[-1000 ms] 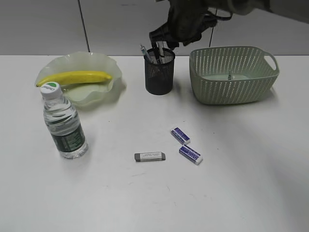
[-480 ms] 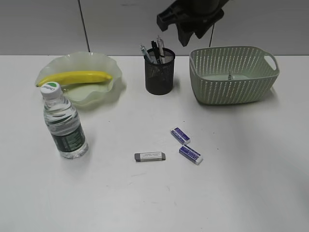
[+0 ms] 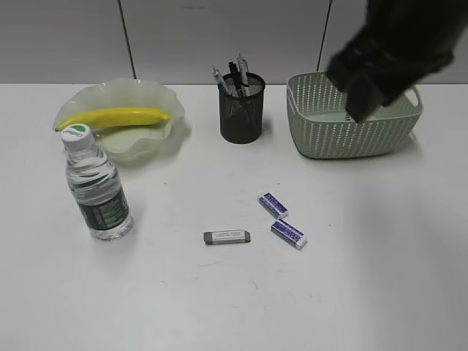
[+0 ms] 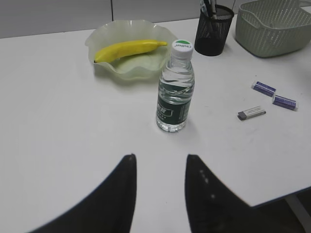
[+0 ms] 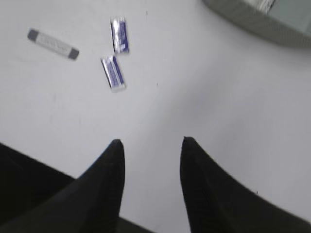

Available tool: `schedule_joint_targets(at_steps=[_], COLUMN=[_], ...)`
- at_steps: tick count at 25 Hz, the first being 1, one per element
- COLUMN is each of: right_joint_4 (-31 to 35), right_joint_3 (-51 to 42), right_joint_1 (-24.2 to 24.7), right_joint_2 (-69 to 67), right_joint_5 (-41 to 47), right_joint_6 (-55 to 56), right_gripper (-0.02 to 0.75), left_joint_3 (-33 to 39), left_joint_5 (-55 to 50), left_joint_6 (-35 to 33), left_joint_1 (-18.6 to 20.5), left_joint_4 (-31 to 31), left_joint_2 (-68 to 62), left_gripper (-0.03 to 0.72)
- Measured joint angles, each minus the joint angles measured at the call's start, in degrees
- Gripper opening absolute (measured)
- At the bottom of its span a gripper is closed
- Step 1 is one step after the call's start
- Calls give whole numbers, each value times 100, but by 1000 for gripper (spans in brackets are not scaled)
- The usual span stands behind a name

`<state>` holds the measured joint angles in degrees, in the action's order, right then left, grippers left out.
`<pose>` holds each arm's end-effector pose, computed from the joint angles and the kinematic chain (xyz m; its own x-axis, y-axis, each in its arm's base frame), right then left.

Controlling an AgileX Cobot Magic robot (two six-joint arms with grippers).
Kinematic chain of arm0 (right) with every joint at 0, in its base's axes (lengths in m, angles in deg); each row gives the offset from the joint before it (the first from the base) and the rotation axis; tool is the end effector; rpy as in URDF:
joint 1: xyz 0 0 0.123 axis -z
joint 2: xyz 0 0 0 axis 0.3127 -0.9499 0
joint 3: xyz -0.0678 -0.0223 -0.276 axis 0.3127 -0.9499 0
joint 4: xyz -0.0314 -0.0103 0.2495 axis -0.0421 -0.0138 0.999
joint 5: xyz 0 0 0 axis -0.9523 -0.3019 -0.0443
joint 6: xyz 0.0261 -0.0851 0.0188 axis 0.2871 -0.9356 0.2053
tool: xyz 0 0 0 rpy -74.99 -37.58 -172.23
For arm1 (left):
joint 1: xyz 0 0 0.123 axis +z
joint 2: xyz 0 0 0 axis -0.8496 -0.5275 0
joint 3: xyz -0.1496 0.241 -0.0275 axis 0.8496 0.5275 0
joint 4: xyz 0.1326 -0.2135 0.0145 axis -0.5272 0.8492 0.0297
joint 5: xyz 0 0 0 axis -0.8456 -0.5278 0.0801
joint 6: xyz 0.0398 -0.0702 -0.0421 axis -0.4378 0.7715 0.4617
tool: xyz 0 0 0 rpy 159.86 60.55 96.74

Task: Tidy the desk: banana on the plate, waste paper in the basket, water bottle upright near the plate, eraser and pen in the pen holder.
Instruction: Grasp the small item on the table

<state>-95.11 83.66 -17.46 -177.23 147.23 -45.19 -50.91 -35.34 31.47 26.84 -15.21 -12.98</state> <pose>0.2810 0.1913 0.3344 -0.7788 -0.5247 -0.3436 -0.5331 0.8424 -0.0782 -0.0023 0.0186 0.2884 -0.4179 0.0511 -0.9071 0.3190 0.9431 -0.0939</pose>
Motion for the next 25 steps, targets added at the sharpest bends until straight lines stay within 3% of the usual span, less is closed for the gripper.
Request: schedule_joint_targets(at_steps=[8,14,18,25], right_joint_4=[58,133,128,111], right_joint_3=[-3093,-4888,-5526,-5835], right_joint_1=[0,0,0,0], right_joint_2=[2635,4992,6568,9232], right_joint_5=[-13,-36,-82,-817], right_joint_6=[-6,-1,-1,-14], right_gripper=[319,318,318,318], left_joint_3=[0,0,0,0], left_joint_5=[0,0,0,0], left_joint_6=[0,0,0,0], left_joint_1=[0,0,0,0], left_joint_4=[0,0,0,0], left_joint_2=[0,0,0,0], left_gripper=[256,256,256,256])
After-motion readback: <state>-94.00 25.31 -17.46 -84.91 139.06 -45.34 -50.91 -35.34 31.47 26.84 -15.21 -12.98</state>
